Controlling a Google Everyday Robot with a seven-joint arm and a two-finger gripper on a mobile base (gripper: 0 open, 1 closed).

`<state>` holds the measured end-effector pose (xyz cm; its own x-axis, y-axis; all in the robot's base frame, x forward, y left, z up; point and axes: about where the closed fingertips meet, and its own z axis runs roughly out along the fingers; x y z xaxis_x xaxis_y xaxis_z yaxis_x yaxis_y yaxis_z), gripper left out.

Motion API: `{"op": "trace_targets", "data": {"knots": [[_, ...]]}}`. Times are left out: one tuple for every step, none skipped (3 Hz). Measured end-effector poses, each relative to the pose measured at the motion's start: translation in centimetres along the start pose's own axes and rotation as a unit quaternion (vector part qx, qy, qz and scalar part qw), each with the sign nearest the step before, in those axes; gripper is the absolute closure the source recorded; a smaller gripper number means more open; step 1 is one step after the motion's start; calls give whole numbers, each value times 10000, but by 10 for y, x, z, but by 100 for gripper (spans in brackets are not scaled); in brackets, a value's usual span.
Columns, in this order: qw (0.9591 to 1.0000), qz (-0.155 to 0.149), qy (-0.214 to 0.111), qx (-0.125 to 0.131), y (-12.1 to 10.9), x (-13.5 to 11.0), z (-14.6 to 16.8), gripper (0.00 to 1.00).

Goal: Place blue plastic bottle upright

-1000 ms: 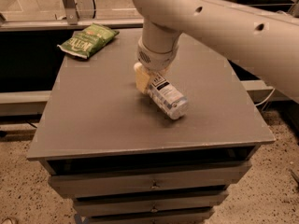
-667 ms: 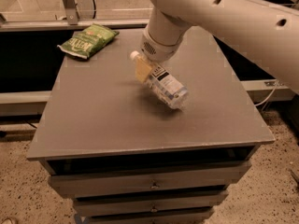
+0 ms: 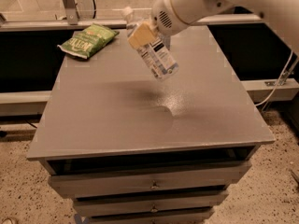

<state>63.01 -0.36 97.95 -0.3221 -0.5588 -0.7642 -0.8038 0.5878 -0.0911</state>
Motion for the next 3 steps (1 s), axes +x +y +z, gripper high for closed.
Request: {"op": "trace_targets", "data": {"knots": [[9906, 141, -1337, -264, -18, -23, -18, 100], [9669, 453, -2431, -621, -39, -9, -40, 100], [9387, 352, -3257, -1070, -36, 3, -47, 100]]}}
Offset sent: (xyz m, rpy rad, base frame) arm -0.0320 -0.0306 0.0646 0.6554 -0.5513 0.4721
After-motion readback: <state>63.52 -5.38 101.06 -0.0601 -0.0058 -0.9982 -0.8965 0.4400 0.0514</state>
